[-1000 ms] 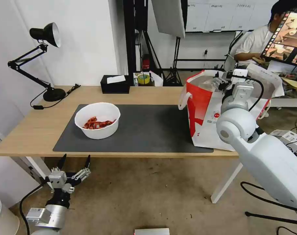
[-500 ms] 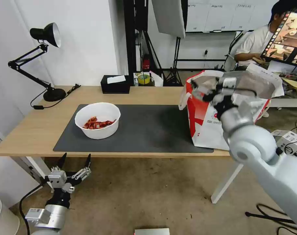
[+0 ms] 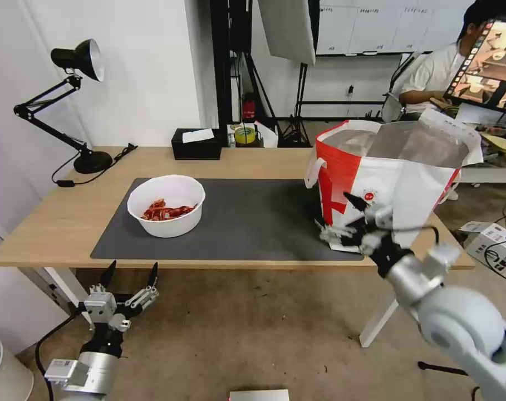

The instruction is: Pick up the trash from the table and place it into the takeout bag.

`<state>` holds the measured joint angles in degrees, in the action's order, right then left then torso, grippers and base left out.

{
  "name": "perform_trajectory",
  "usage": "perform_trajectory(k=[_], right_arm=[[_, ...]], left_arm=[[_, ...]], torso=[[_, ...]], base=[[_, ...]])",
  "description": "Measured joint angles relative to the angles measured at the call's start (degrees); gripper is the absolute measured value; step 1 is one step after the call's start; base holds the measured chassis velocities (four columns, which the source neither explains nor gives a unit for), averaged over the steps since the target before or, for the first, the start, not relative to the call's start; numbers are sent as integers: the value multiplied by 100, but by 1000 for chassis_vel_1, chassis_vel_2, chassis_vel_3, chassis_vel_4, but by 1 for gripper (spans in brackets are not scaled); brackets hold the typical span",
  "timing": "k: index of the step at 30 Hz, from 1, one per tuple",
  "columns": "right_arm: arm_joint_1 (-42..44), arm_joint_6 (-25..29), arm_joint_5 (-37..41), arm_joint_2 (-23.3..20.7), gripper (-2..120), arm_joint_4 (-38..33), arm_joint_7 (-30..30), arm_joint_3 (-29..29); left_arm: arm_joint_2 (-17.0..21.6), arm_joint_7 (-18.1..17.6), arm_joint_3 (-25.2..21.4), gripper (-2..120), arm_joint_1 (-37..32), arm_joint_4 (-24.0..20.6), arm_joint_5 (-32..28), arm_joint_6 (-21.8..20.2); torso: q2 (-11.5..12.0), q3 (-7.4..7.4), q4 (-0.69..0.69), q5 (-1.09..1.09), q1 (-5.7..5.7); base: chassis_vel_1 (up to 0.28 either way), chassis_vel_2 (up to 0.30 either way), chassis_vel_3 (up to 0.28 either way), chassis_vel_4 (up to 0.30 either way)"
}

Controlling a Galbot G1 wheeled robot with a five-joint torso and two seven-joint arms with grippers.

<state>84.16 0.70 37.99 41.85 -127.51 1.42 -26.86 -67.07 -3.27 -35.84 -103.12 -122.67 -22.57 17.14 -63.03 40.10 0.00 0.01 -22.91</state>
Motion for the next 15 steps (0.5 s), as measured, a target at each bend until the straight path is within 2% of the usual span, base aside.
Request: perform_trajectory(k=[1, 2, 6, 10, 15], right_arm=[[469, 370, -373, 218, 100, 152, -82, -59], [469, 370, -373, 218, 100, 152, -82, -59], [1142, 968, -1290, 794, 100, 482, 152, -70], [1296, 1109, -1568, 1077, 100, 617, 525, 6], [1371, 1122, -1596, 1228, 100, 672, 773, 92]], left_arm=[[-18, 6, 25, 100, -4, -9, 23, 5], [-18, 6, 25, 100, -4, -9, 23, 5], [-31, 13, 37, 100, -39, -54, 60, 8], [-32, 16, 37, 100, -56, -70, 76, 9], [-50, 18, 39, 100, -69, -74, 94, 11]], torso=[[0, 0, -1, -1, 0], [0, 0, -1, -1, 0], [0, 0, -2, 0, 0], [0, 0, 0, -1, 0], [0, 0, 0, -1, 0]], base=[[0, 0, 0, 0], [0, 0, 0, 0], [0, 0, 0, 0], [0, 0, 0, 0], [0, 0, 0, 0]])
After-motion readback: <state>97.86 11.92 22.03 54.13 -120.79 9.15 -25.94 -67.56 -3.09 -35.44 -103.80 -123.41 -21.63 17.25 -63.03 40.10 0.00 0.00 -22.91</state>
